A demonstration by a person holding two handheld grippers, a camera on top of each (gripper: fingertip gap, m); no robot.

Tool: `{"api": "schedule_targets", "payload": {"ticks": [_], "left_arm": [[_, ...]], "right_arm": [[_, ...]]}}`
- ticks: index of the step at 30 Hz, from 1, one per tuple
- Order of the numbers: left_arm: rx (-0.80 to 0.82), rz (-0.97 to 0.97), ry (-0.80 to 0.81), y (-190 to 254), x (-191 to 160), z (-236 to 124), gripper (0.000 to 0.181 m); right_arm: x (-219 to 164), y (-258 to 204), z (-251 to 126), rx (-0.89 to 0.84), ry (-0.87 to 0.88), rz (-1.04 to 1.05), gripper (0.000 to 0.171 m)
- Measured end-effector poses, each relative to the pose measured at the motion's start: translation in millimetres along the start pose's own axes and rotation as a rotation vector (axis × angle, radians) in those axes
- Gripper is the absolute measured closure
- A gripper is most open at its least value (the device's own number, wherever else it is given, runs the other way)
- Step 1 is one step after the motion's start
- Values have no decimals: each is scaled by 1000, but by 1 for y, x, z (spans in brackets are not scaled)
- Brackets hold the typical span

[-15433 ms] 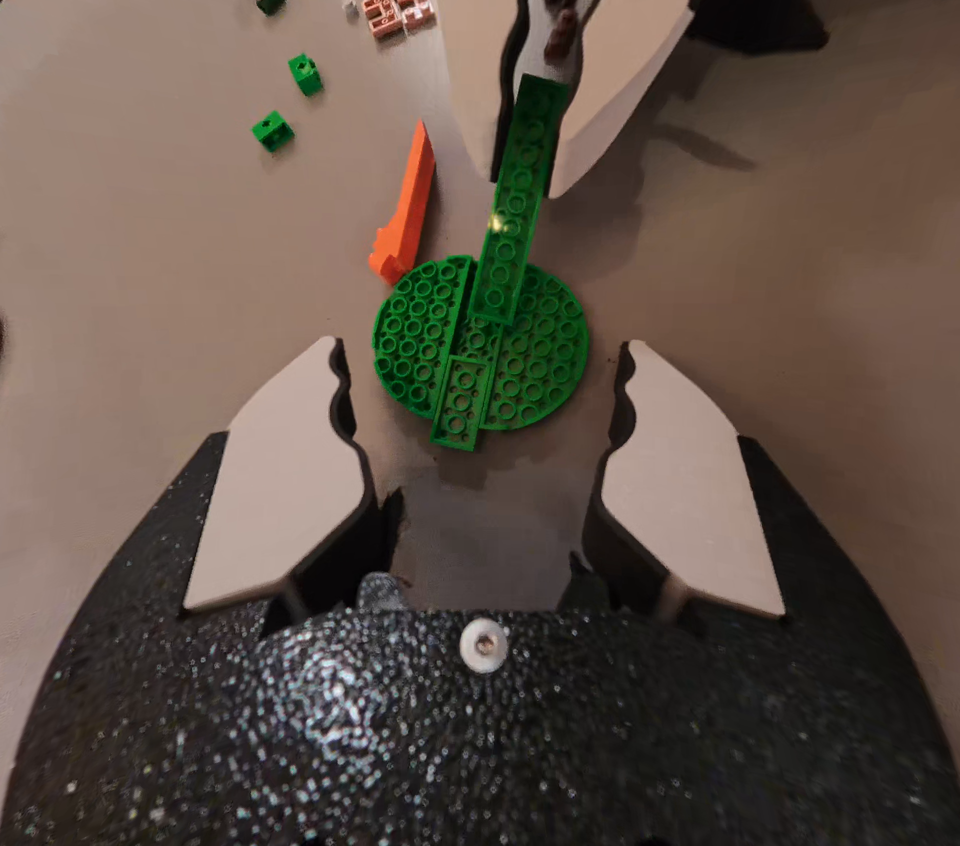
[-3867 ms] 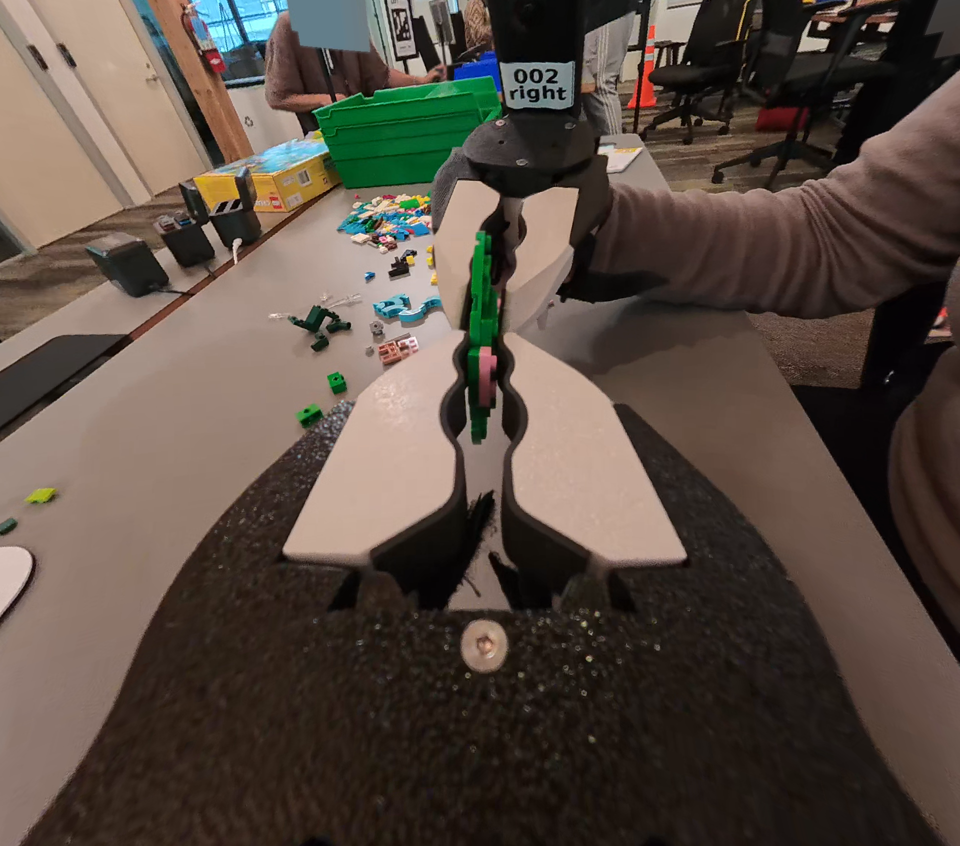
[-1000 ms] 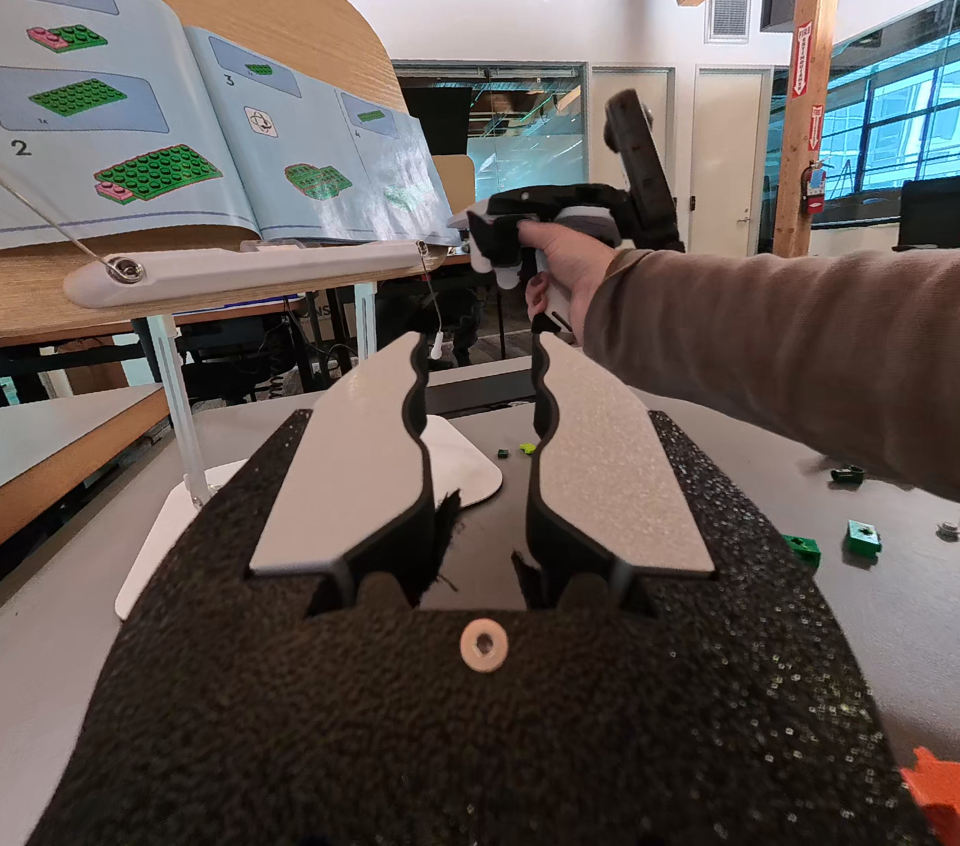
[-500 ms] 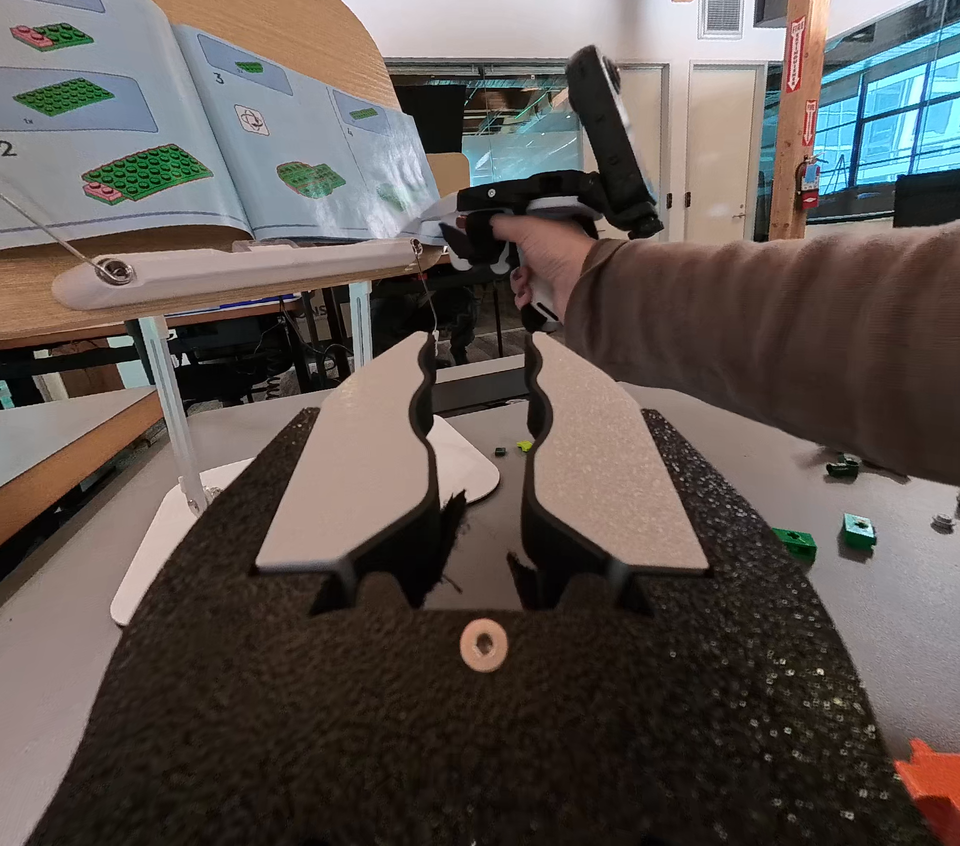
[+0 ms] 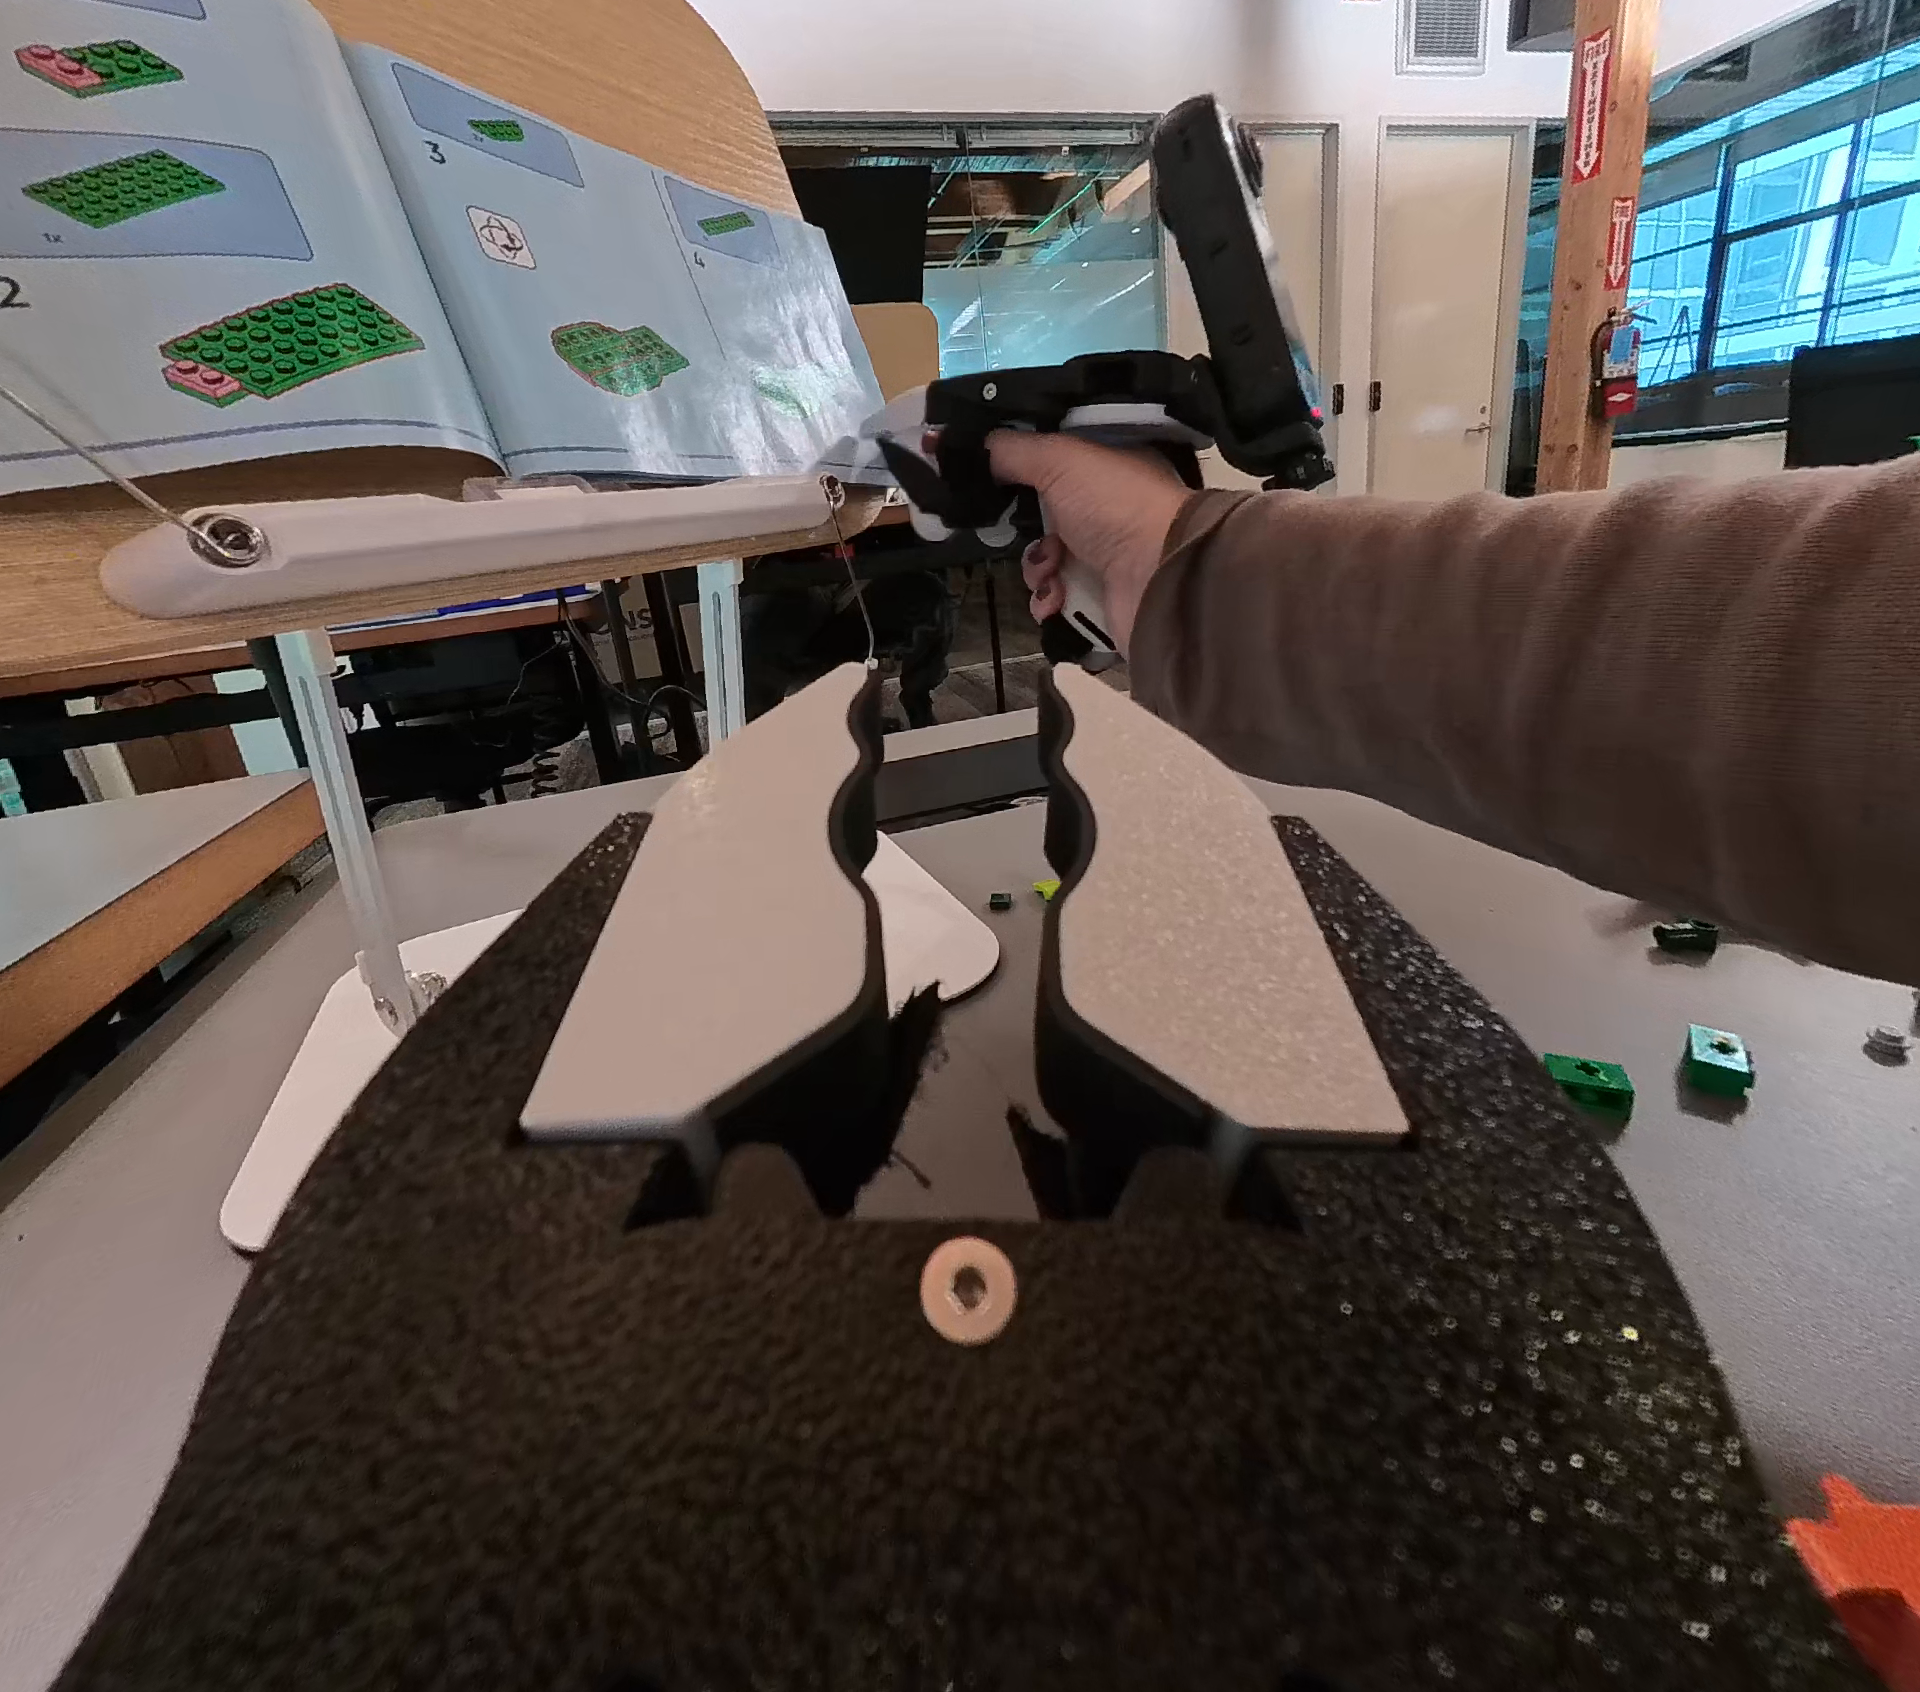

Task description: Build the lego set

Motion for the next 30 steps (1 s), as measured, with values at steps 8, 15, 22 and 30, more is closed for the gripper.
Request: {"api": "schedule_targets", "payload": {"ticks": [8,15,22,30], "left_arm": [[-1,0,-1,0,0,0,155],[-3,2,-2,0,0,0,156],[-3,3,-2,0,0,0,157],[-3,4,-3,0,-1,0,158]], "right_arm": [[-1,7,6,22,-23,97,139],[-1,9,5,23,-19,103,150],[0,11,3,-3,-10,86,162],[2,6,-4,12,17,49,171]]}}
Point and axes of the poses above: each gripper's, where its closed fingertips meet, z out along the fingers, x out of its top, y = z × x across the jaws, the point moved 10 cm from there along -z, back along the fingers, and after that the axes turned 13 degrees about y, right-handed, at the moved point
